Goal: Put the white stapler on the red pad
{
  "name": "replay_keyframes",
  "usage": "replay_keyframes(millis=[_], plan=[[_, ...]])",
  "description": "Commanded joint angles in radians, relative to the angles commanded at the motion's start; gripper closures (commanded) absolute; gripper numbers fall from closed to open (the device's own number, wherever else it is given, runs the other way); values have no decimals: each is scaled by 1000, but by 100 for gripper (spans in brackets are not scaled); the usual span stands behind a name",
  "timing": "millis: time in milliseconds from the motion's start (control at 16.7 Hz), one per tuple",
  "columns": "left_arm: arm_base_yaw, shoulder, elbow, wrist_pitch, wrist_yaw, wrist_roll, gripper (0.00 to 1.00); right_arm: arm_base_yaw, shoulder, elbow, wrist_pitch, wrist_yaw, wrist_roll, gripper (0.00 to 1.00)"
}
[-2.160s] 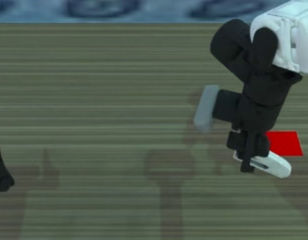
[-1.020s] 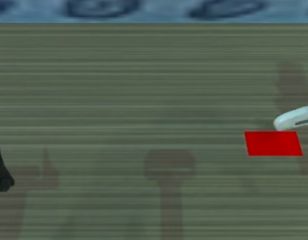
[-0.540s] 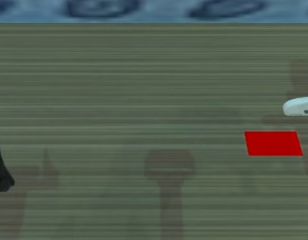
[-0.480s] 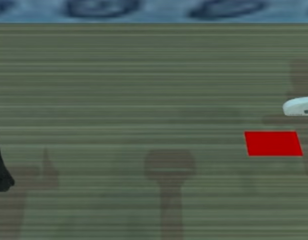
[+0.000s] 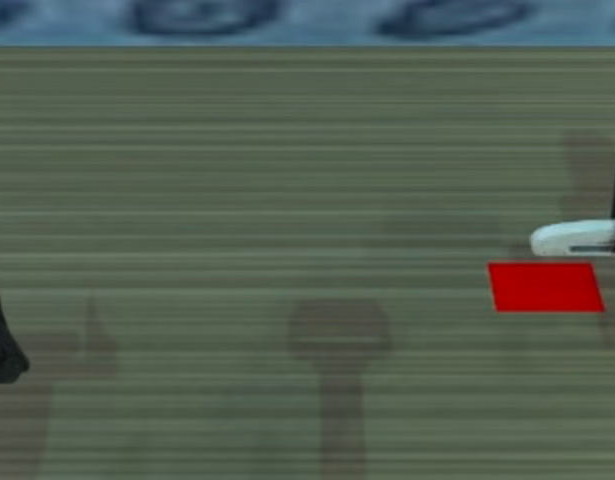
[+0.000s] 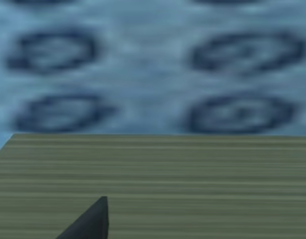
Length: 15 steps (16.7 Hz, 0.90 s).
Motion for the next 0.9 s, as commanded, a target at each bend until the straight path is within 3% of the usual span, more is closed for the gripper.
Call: replay_keyframes(millis=[240,540,900], plan=[[0,0,0,0,0,0,0,43,39,-95,143,-1,46,100],[0,0,0,0,0,0,0,49,43,-106,158,-2,52,100],[0,0,0,0,0,0,0,49,43,-106,158,-2,52,55]])
